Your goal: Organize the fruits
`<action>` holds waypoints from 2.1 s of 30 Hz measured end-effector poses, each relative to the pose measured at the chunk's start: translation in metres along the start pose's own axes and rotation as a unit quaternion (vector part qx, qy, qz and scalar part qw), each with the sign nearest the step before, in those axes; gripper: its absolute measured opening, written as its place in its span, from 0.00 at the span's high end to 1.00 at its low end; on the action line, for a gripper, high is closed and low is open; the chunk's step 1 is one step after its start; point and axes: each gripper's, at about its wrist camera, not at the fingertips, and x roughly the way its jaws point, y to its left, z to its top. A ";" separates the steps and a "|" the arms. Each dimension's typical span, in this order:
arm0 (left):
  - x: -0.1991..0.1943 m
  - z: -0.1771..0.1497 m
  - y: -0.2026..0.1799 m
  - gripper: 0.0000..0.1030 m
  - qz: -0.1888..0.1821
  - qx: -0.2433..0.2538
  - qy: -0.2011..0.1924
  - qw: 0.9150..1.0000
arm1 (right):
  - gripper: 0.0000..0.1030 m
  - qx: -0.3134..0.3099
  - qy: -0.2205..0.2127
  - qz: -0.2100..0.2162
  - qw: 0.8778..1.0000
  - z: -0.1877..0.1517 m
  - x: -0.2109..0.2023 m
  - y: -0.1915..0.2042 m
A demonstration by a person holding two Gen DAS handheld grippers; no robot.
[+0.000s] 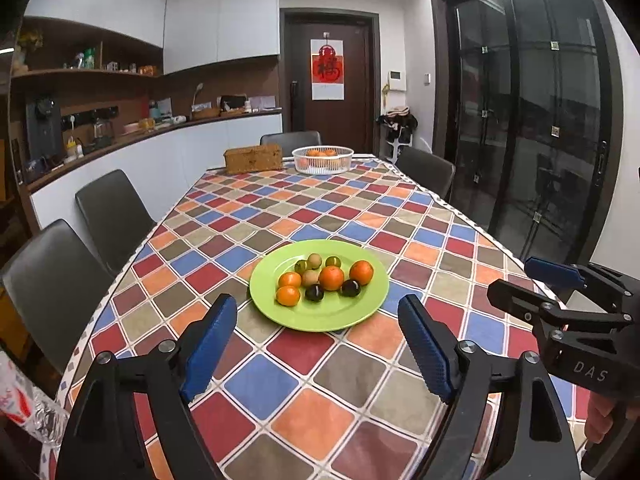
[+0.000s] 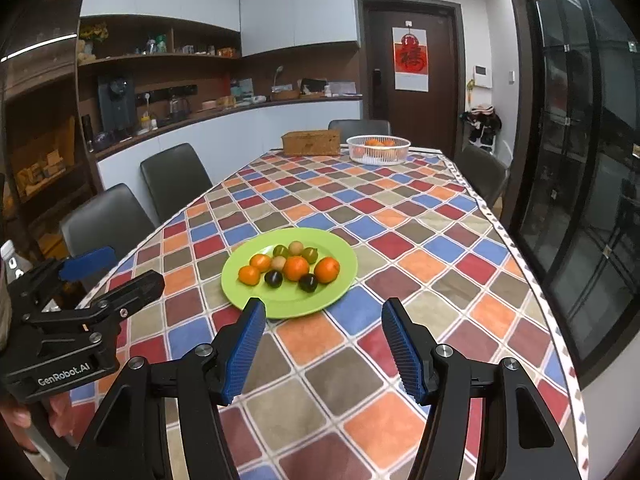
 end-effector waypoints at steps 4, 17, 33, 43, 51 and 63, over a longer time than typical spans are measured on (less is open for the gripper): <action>-0.017 -0.004 -0.006 0.18 -0.002 0.002 -0.008 1.000 | 0.40 0.000 -0.009 -0.002 1.000 -0.007 -0.016 0.001; -0.045 -0.013 -0.015 0.17 -0.002 0.001 -0.023 1.000 | 0.40 0.015 -0.024 -0.006 1.000 -0.024 -0.051 -0.003; -0.059 -0.018 -0.016 0.12 -0.008 -0.006 -0.019 1.000 | 0.40 0.008 -0.032 -0.010 0.999 -0.032 -0.067 0.001; -0.065 -0.018 -0.014 0.00 0.010 -0.009 -0.017 1.000 | 0.40 0.007 -0.031 -0.009 0.999 -0.029 -0.071 0.004; -0.067 -0.019 -0.014 0.00 0.027 -0.005 -0.024 0.999 | 0.40 0.009 -0.031 -0.007 0.999 -0.029 -0.071 0.005; -0.068 -0.020 -0.016 0.00 0.032 -0.007 -0.023 0.999 | 0.40 0.011 -0.028 -0.006 1.000 -0.030 -0.071 0.005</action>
